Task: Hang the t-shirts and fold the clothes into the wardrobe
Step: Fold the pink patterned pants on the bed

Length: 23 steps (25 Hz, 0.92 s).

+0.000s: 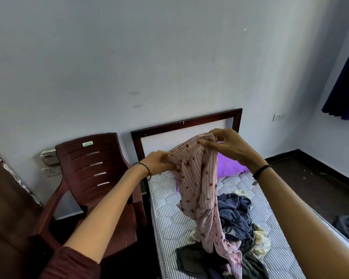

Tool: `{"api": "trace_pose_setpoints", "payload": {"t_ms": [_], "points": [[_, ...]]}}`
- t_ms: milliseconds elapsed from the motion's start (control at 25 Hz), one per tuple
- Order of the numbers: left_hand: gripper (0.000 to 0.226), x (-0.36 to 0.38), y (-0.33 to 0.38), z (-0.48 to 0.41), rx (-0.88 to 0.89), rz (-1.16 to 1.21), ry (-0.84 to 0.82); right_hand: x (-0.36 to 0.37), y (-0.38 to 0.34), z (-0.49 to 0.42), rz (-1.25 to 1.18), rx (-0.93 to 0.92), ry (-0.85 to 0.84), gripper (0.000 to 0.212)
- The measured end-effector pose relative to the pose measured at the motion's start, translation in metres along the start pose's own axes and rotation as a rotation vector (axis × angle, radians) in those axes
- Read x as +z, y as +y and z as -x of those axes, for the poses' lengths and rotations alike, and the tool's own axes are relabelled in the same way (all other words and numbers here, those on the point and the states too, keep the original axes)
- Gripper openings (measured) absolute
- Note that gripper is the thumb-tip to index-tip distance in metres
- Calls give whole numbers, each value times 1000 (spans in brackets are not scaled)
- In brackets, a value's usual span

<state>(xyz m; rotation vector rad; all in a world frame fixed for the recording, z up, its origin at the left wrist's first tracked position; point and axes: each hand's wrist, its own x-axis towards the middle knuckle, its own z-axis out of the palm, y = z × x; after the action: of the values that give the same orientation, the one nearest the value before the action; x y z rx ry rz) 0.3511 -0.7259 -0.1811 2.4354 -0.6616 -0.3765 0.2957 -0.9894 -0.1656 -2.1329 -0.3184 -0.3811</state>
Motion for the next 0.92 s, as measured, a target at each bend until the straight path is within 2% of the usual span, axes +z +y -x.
{"api": "trace_pose_setpoints", "payload": {"t_ms": [80, 120, 280, 400, 440, 480, 560, 600, 680, 760, 800, 840, 880, 920], "points": [[29, -24, 10, -1, 105, -35, 80, -7, 1, 0, -110, 43, 38, 24], [33, -37, 17, -2, 142, 30, 115, -10, -2, -3, -195, 57, 70, 19], [31, -81, 56, -3, 309, 480, 265, -23, -35, -24, -353, -43, 245, 18], [40, -97, 72, -7, 373, 869, 211, -38, -61, -41, -454, -104, 315, 23], [44, -102, 73, -8, 367, 864, 169, -43, -65, -45, -461, -107, 319, 22], [44, -109, 76, -6, 333, 744, 147, -48, -70, -48, -435, -127, 310, 22], [32, -118, 76, -4, 248, 514, 135, -52, -75, -51, -266, -179, 299, 23], [27, -121, 74, -4, 231, 571, 152, -53, -75, -52, -237, -177, 297, 22], [24, -124, 74, -5, 250, 843, 174, -55, -75, -54, -390, -72, 286, 27], [23, -118, 76, -2, 200, 828, 179, -59, -72, -55, -374, 53, 172, 49], [26, -114, 74, 0, 157, 785, 186, -60, -70, -55, -335, 112, 84, 51], [30, -110, 69, -1, 142, 807, 191, -62, -67, -56, -366, 151, 27, 46], [34, -109, 63, -2, 144, 861, 179, -60, -66, -55, -498, 170, 15, 36], [38, -108, 58, -2, 150, 873, 153, -57, -67, -55, -628, 177, 60, 25]]}}
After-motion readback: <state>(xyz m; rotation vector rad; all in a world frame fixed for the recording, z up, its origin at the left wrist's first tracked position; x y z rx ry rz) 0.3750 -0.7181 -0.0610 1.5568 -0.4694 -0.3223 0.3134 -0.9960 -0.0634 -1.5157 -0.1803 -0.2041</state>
